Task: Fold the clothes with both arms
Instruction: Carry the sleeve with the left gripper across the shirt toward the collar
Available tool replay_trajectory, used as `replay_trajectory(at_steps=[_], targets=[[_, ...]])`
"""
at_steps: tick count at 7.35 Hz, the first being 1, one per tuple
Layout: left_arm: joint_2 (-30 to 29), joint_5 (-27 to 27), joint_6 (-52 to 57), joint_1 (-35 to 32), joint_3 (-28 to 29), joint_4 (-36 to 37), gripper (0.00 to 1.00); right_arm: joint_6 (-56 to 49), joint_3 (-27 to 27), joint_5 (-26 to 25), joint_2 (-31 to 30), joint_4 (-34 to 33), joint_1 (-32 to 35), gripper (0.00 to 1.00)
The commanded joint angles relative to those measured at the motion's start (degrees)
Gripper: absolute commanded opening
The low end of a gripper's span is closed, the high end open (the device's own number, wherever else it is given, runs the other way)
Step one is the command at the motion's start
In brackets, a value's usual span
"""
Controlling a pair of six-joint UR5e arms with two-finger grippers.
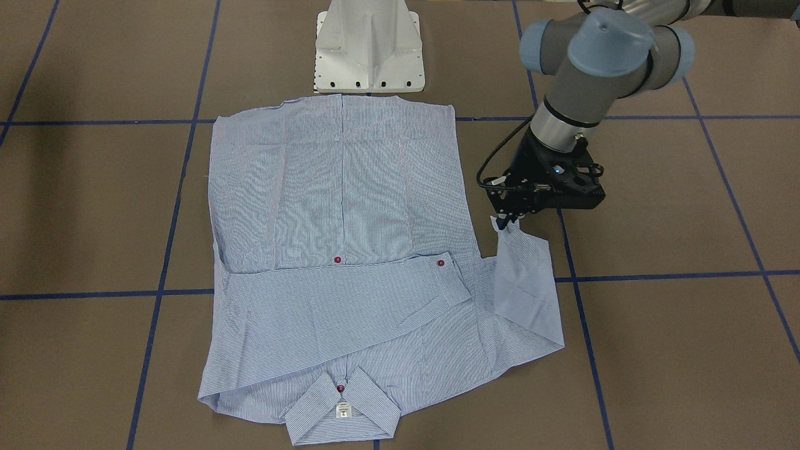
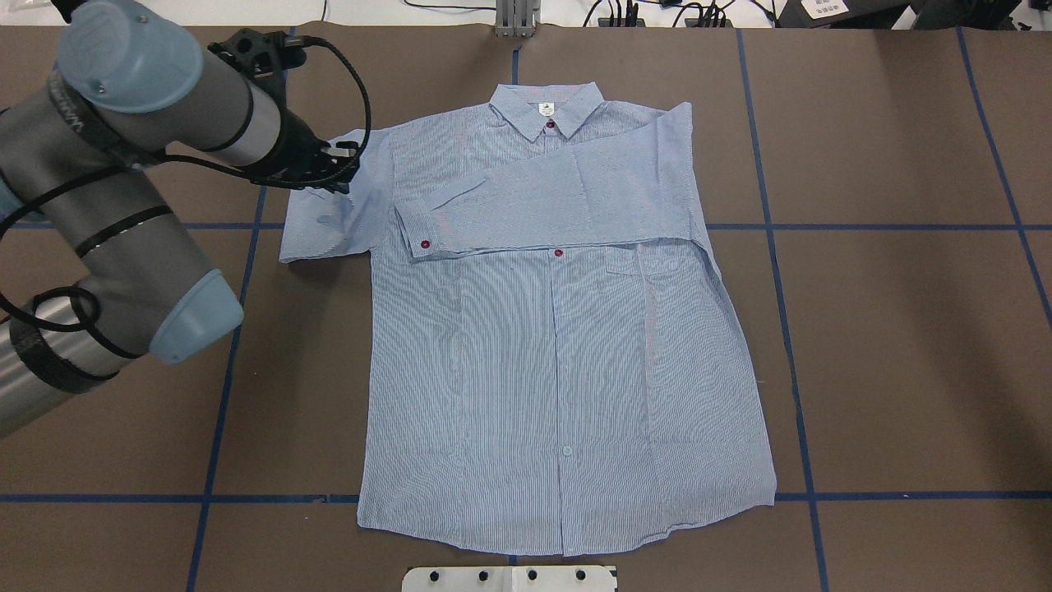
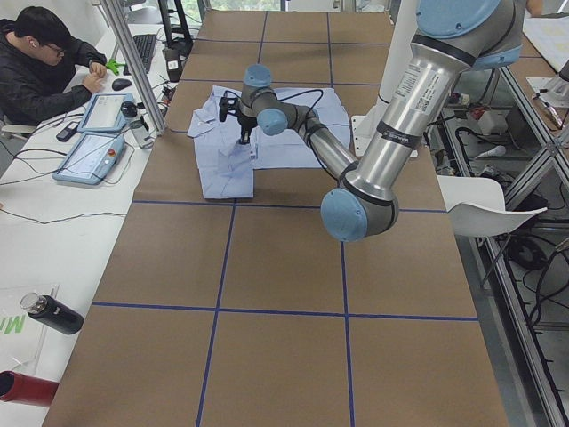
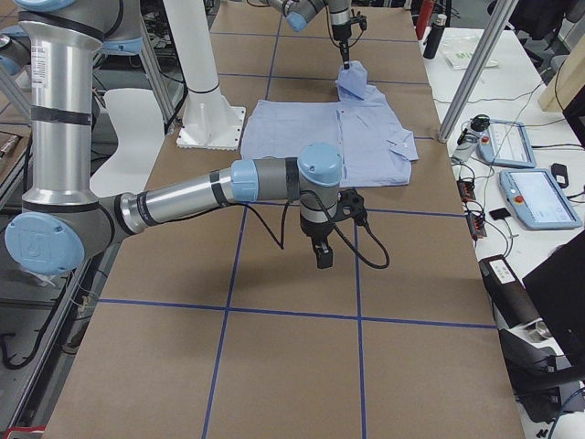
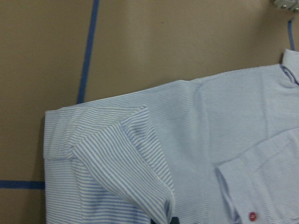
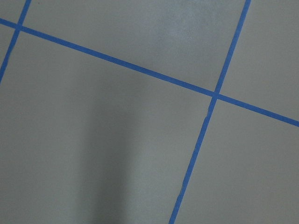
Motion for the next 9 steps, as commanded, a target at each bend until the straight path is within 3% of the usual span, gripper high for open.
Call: replay_trajectory(at_steps=[1, 2, 4, 7, 9], targets=[[-8.64, 1.56, -3.12, 3.12, 0.50, 7.52, 0.00, 0.07, 0.03, 0.00, 0.00, 0.02, 0.00, 1.00], [-11.55, 3.58, -6.26, 4.52, 1.81, 8.86, 0.00, 0.07, 0.03, 0.00, 0.00, 0.02, 0.00, 1.00], [-21.89, 4.03, -10.66, 4.54, 13.62, 8.96, 0.00, 0.16, 0.12, 0.00, 0.00, 0.02, 0.00, 1.00], [-28.51, 5.26, -14.19, 5.76, 22.53, 8.43, 0.00, 0.16, 0.12, 0.00, 0.00, 0.02, 0.00, 1.00], [-30.47, 5.35, -15.51, 8.30, 25.11, 8.17, 0.00, 0.25, 0.12, 0.00, 0.00, 0.02, 0.00, 1.00]])
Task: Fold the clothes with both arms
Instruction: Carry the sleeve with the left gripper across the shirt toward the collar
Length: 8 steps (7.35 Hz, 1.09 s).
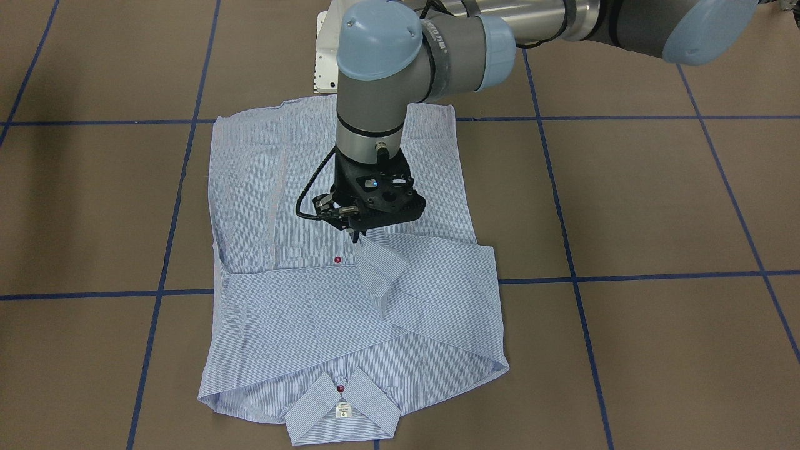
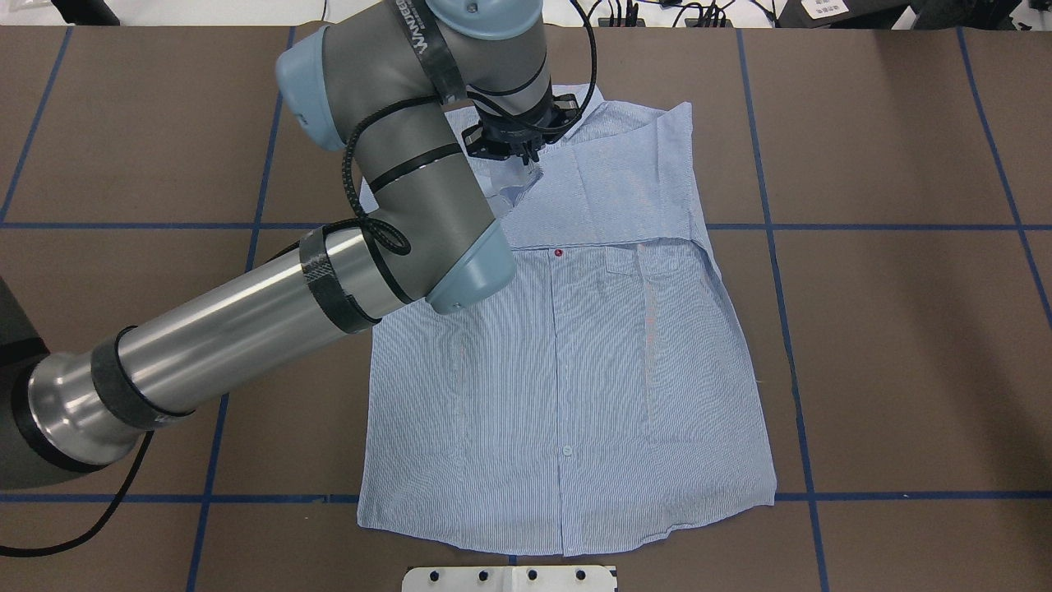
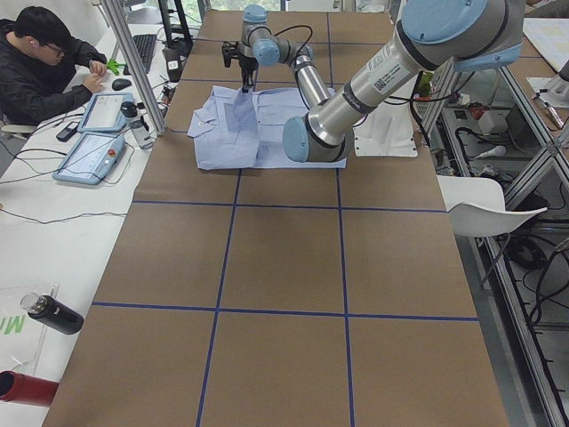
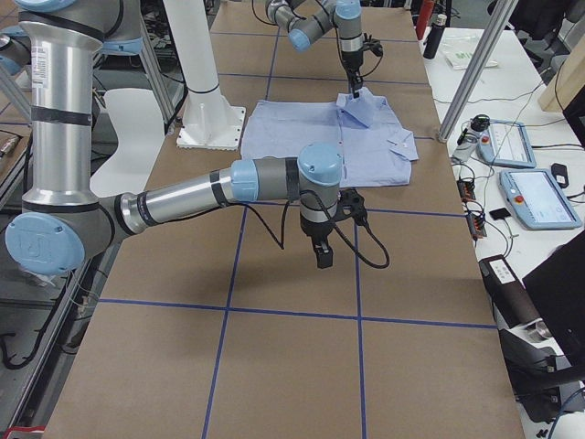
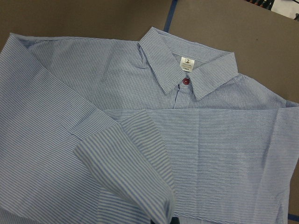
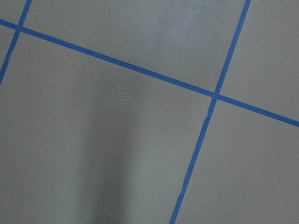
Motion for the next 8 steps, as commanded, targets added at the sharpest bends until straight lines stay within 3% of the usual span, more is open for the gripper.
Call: replay_trajectory(at_steps=[1, 2, 3, 4, 8], targets=[[-1.84, 0.37, -1.49, 2.07, 2.40, -0.59, 0.00, 0.03, 0.01, 0.00, 0.00, 0.00, 0.00, 1.00], [-3.41, 0.46, -2.54, 2.94, 5.02, -1.99, 0.06, 0.03, -0.08, 0.00, 0.00, 0.00, 0.00, 1.00], [-6.64, 0.46, -5.25, 3.47, 10.87, -6.00, 0.20, 0.03, -0.08, 0.00, 0.00, 0.00, 0.00, 1.00], [-7.63, 0.46, -6.23, 4.00, 13.11, -8.57, 0.99, 0.03, -0.16, 0.00, 0.00, 0.00, 0.00, 1.00], [-9.39, 1.08, -10.38, 4.44, 12.87, -12.99, 1.00, 0.03, -0.17, 0.09, 0.09, 0.00, 0.00, 1.00]])
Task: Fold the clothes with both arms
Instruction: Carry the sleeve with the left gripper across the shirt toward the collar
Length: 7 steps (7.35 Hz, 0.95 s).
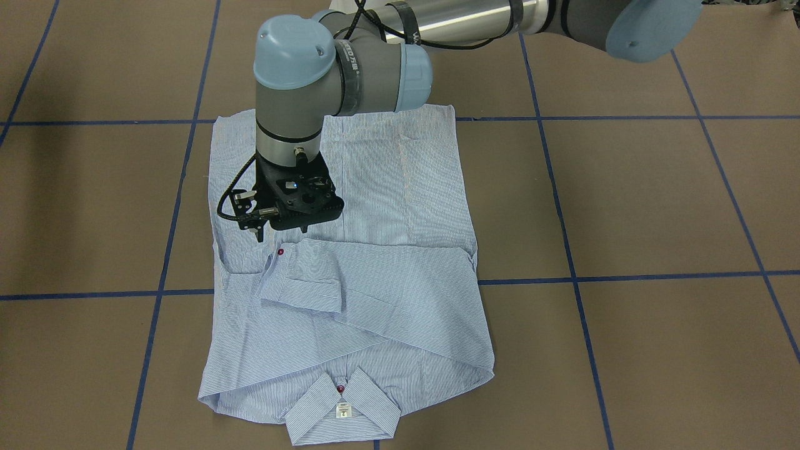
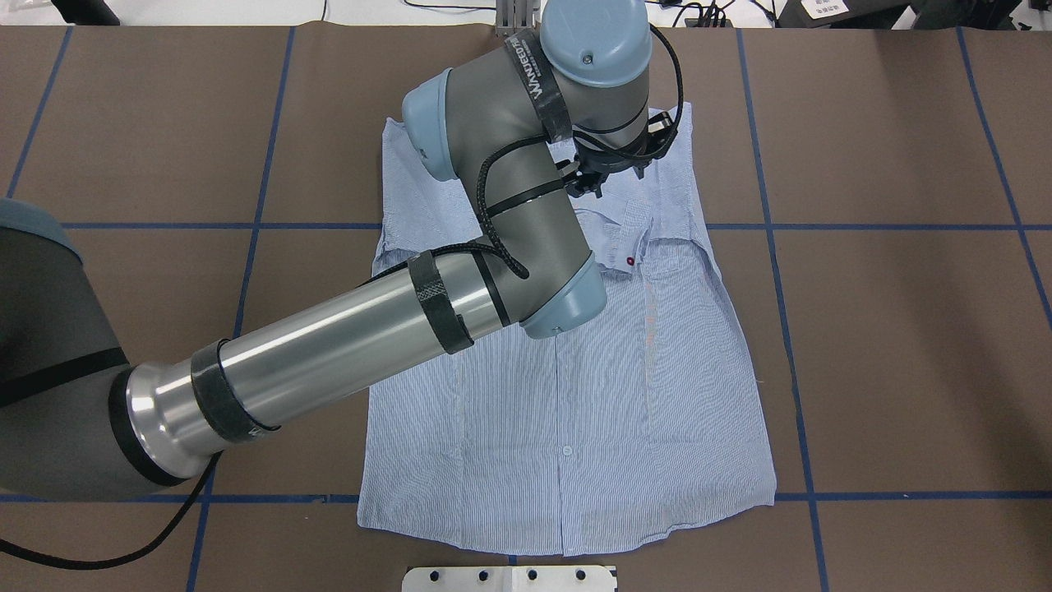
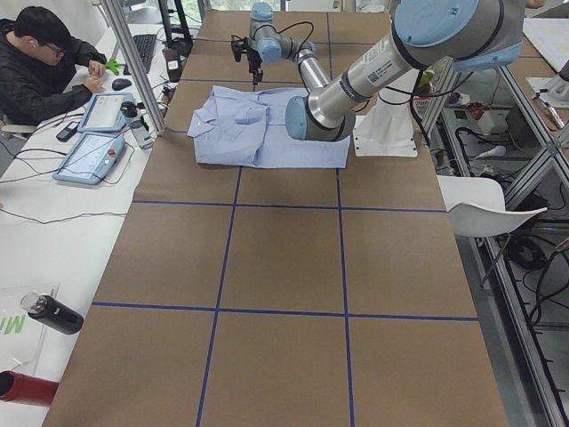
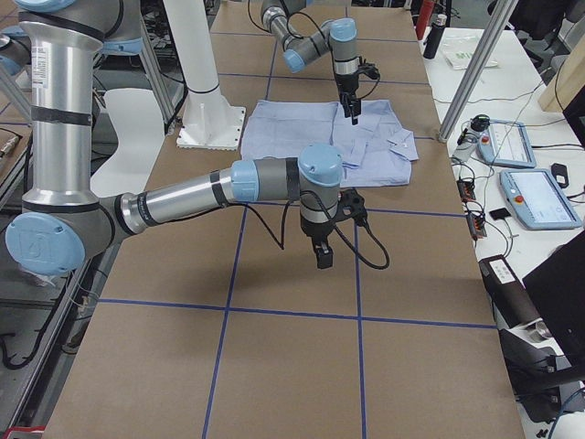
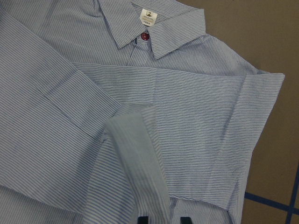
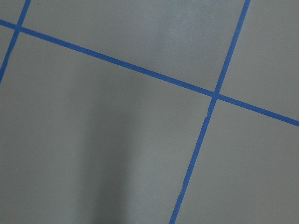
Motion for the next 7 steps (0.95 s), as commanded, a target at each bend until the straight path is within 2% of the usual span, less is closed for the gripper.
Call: replay_trajectory(at_steps=[1, 3, 4, 5, 6, 7], targets=[[-0.39, 0.12, -0.12, 0.21, -0.31, -0.42, 1.00, 0.00, 0.00, 0.03, 0.04, 0.06, 0.00, 1.00], [1.44, -0.23, 4.93, 0.13, -2.84, 2.54, 1.00, 5.85, 0.78, 0.47, 0.47, 1.45, -0.09, 1.00], [5.46, -0.32, 8.63, 0.13, -10.26, 6.74, 1.00, 10.67, 0.70, 0.99, 0.56, 5.04, -0.61, 1.00], [12.63, -0.32, 11.10, 0.13, -21.04, 9.48, 1.00, 17.95, 1.14, 1.96, 0.57, 9.42, -3.40, 1.00], [20.54, -0.32, 13.22, 0.21, -31.93, 11.42, 1.00, 27.33, 1.14, 1.97, 0.22, 16.34, -7.43, 1.00], [25.66, -0.23, 14.81, 0.47, -38.83, 13.79, 1.00, 36.73, 1.23, 1.88, -0.05, 22.85, -11.73, 1.00]])
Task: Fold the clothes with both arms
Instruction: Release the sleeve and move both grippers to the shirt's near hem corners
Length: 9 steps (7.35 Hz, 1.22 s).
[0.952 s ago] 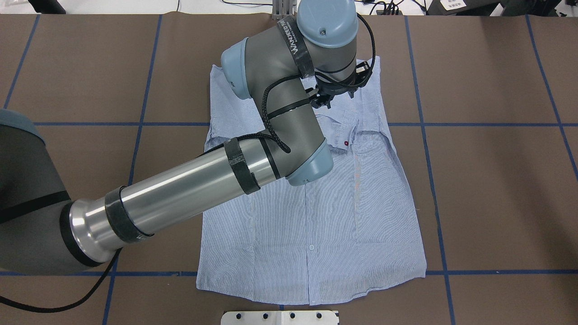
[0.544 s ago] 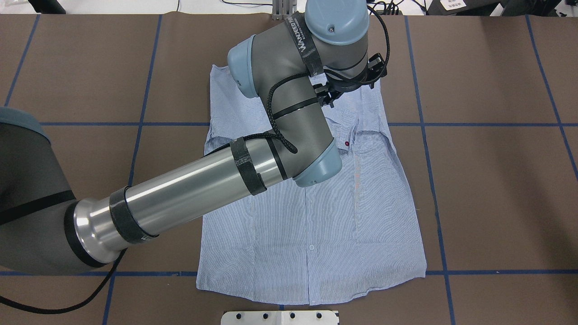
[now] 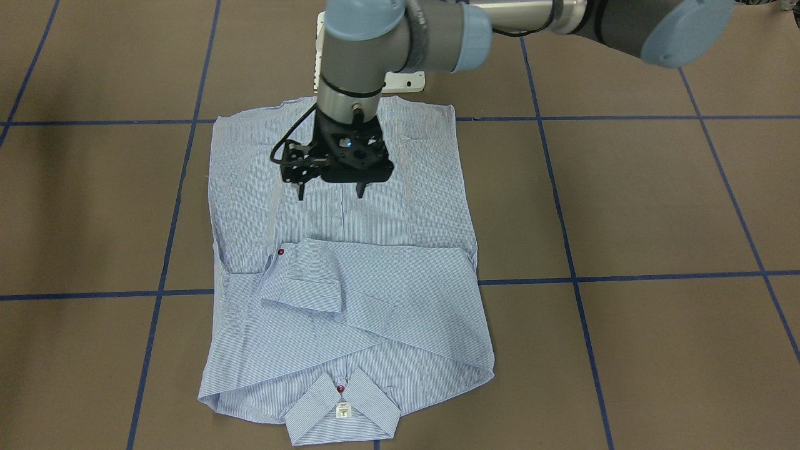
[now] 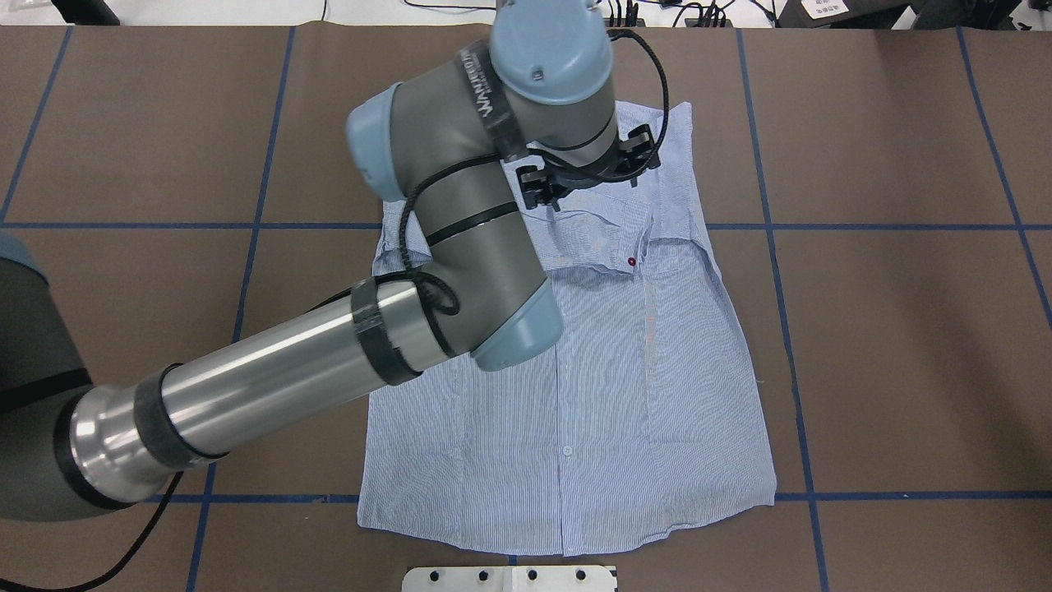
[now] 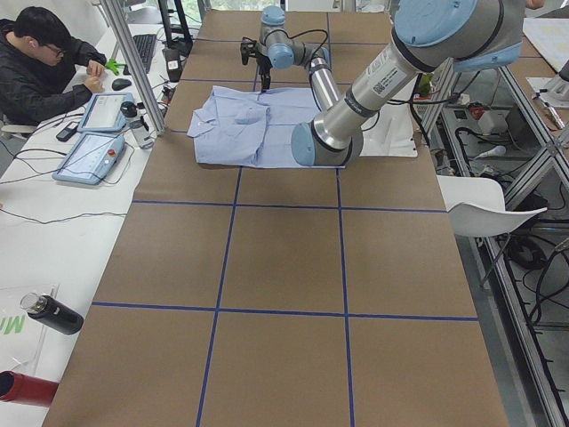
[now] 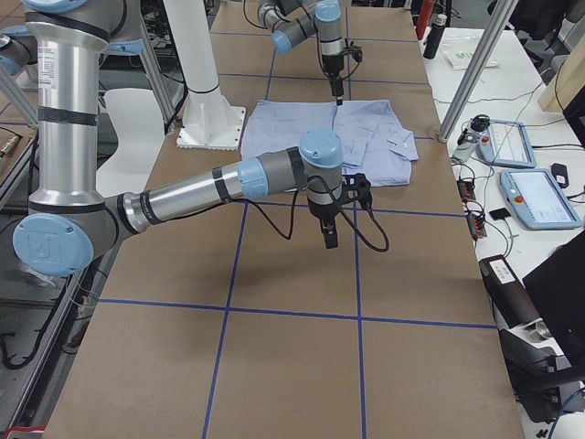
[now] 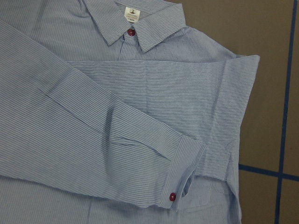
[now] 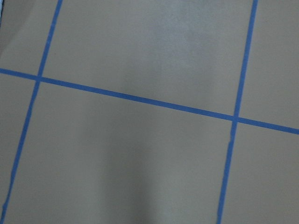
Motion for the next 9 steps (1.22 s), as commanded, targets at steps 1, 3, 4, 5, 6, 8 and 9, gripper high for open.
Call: replay_trajectory(at_steps=[1, 3, 4, 5, 6, 8, 9], targets=[[11.71, 0.24, 2.70, 1.19, -14.76, 3.27, 1.00, 19.22, 1.17, -0.36, -1.45, 13.19, -9.15, 1.00], [21.62, 0.59, 5.05, 3.38, -25.02, 3.01, 1.00, 32.59, 8.78, -3.32, -4.16, 15.18, -18.10, 1.00], [26.64, 0.68, 5.25, 3.57, -29.61, 2.83, 1.00, 39.18, 13.18, -7.26, -6.10, 15.27, -24.24, 1.00], [29.65, 0.85, 4.99, 5.48, -31.66, 2.74, 1.00, 45.60, 16.53, -10.35, -6.72, 15.27, -29.79, 1.00], [32.55, 3.38, 4.55, 7.94, -32.46, 0.91, 1.00, 50.71, 19.00, -13.34, -7.25, 15.27, -34.89, 1.00], [40.45, 7.43, -0.53, 13.30, -32.64, -10.38, 1.00, 59.59, 20.95, -22.01, -7.43, 15.27, -45.43, 1.00], [42.23, 8.40, -1.86, 14.98, -32.47, -11.66, 1.00, 63.90, 21.13, -29.29, -7.43, 15.27, -51.84, 1.00]])
